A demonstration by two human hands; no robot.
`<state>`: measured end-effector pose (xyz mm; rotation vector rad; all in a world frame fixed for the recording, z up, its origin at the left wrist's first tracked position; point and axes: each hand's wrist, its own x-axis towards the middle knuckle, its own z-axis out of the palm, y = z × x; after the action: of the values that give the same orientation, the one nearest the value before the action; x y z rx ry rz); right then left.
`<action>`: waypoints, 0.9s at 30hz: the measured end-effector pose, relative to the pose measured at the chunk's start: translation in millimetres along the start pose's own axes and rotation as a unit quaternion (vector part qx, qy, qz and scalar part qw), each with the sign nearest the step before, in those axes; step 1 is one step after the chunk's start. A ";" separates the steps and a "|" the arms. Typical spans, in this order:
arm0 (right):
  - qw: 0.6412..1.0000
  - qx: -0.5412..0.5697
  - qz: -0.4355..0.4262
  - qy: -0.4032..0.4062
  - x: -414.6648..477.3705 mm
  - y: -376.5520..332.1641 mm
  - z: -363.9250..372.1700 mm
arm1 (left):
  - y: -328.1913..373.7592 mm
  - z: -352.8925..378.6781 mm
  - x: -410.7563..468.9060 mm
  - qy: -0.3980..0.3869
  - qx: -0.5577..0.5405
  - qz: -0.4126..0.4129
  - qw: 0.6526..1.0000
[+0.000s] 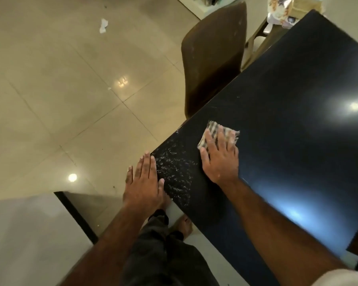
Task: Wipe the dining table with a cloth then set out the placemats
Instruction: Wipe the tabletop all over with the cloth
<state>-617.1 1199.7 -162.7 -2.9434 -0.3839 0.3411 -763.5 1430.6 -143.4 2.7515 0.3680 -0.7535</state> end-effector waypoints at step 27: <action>0.994 -0.007 -0.110 -0.017 -16.1 -149.9 39.2 | -47.7 -8.1 -17.7 0.027 -0.431 -0.061 0.900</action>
<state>-676.8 1343.3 -170.1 -2.8741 -0.7105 0.3612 -789.4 1474.6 -136.2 1.9176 0.6926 -0.3903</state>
